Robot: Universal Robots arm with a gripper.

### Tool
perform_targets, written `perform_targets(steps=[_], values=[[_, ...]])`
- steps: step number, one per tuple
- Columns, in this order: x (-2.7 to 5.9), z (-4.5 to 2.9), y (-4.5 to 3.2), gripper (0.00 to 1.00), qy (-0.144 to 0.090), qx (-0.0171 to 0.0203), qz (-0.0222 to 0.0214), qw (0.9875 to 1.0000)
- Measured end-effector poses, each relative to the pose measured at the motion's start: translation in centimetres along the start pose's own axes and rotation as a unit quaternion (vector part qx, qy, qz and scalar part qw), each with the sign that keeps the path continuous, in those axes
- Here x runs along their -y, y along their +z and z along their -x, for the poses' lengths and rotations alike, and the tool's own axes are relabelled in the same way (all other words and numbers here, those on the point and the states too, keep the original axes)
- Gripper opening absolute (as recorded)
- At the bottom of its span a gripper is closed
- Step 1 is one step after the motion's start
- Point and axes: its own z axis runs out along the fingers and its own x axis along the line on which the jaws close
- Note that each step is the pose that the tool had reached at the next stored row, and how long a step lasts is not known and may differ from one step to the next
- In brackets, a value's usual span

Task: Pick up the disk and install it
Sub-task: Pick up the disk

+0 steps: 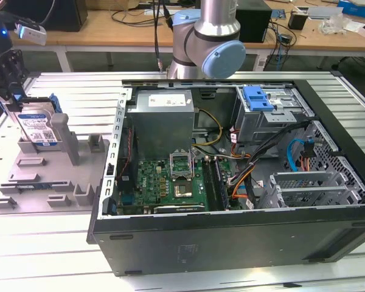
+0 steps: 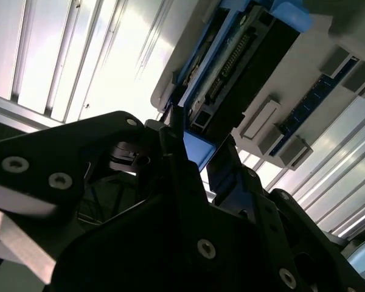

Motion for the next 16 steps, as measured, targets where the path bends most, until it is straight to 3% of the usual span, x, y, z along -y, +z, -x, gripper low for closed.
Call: perform_targets(steps=[16], values=[[-0.04,0.02,1.01,0.42,0.000,0.0000,0.0000,1.0000]])
